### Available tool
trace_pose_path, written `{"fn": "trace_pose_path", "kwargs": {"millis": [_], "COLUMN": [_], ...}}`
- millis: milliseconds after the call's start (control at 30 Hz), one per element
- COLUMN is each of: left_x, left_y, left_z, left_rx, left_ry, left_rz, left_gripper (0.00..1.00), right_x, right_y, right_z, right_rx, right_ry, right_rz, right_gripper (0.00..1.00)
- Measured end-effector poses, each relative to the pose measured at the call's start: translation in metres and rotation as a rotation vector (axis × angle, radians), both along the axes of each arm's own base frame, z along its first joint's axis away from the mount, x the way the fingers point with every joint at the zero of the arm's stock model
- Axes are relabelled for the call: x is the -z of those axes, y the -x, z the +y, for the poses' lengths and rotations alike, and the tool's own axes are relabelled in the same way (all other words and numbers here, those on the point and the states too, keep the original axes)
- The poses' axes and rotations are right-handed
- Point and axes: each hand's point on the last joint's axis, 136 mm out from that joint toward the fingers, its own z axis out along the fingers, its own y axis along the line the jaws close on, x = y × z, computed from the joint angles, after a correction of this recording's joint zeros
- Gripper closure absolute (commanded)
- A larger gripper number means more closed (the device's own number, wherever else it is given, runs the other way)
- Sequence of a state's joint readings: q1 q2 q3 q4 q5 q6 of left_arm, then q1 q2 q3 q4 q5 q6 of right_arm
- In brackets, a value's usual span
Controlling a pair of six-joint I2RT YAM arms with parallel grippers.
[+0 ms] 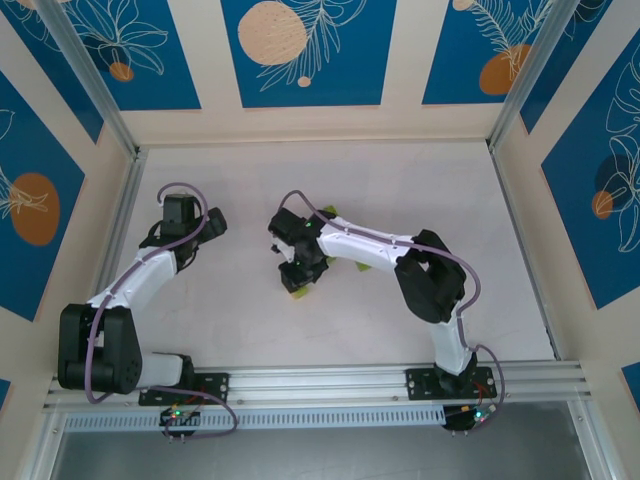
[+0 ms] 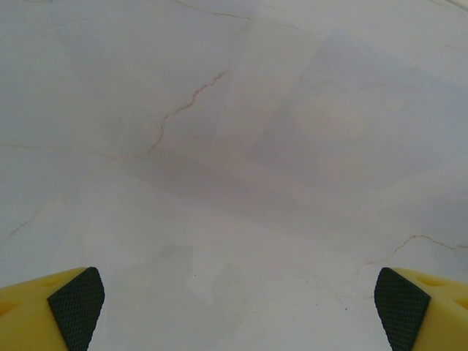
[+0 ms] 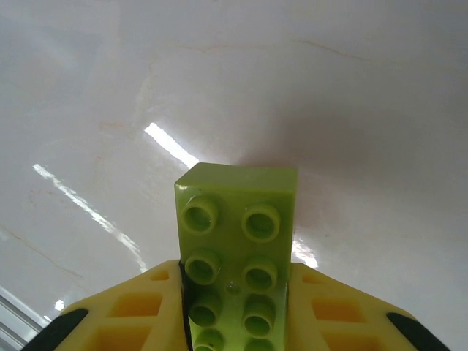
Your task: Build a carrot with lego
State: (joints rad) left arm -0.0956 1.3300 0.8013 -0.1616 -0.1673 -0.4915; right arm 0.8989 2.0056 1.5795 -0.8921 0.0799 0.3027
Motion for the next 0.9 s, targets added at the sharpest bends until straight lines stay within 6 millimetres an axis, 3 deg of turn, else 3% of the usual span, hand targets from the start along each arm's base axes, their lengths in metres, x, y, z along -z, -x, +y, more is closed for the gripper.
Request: {"fn": "trace_pose_path", "kwargs": {"millis": [133,267,367,633,900], "left_x": [0.0,-0.002,-0.003,-0.003,-0.003], "left_y": [0.0,0.0,0.0,0.0,0.0], "left_z": [0.0,0.0,0.0,0.0,0.0], "left_rx": [0.002,0.002,0.002,0.002,0.002], "left_ry": [0.002,0.002,0.002,0.002,0.002], "left_rz": [-0.001,-0.006,-0.007,-0.007,-0.007], "left_gripper": [0.02,0.02,0.02,0.02,0.02], "right_x": [-0.012,-0.033,-0.038,0.0,-0.001], "right_y": [-0.026,-0.056,-0.072,-0.079,-0.084], "right_z": [-0.011,-0.009,-0.005,-0.003,0.0], "right_rx": [0.036,0.062,0.07,0.046,0.033], "right_ry": [0.009,-0.033,-0.052,-0.003,-0.023], "right_rz": [-0.026,-0.079,-0.101,-0.056,-0.064], "right_gripper": [0.71,0.71,0.71,0.71,0.69]}}
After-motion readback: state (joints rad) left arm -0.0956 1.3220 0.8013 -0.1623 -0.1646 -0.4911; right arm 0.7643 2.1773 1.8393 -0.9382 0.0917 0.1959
